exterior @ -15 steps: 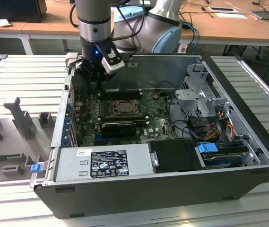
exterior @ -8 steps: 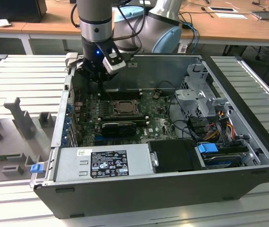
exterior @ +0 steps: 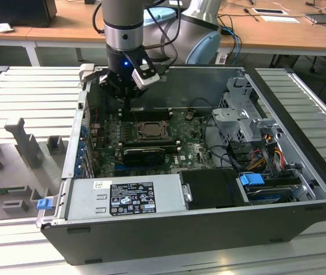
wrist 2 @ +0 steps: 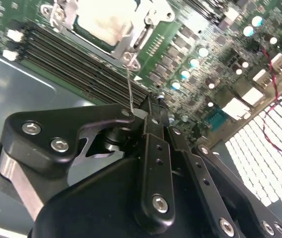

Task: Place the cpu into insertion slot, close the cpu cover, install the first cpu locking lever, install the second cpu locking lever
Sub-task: 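Install the first cpu locking lever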

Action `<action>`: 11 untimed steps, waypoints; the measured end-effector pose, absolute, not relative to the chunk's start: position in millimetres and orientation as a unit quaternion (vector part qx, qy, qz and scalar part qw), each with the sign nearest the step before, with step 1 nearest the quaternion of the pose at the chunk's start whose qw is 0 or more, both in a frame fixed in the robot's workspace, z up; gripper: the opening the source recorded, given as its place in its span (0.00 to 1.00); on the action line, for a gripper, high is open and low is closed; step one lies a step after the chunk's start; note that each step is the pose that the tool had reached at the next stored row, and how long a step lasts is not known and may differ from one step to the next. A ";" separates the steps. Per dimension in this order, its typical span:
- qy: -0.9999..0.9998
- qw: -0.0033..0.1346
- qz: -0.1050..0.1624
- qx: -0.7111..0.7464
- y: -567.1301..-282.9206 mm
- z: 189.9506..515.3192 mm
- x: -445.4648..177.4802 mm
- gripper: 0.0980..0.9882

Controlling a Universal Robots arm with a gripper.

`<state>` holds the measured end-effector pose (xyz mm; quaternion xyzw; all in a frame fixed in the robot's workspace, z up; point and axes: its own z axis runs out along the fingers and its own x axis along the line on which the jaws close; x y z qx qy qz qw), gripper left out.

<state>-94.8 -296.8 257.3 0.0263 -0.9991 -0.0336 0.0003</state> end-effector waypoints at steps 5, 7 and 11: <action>-0.999 0.000 -0.034 0.026 -296.8 257.3 -82.2 0.01; -0.999 0.001 -0.034 0.026 -296.8 257.3 -76.1 0.01; -0.999 0.001 -0.034 0.026 -296.8 257.2 -62.0 0.01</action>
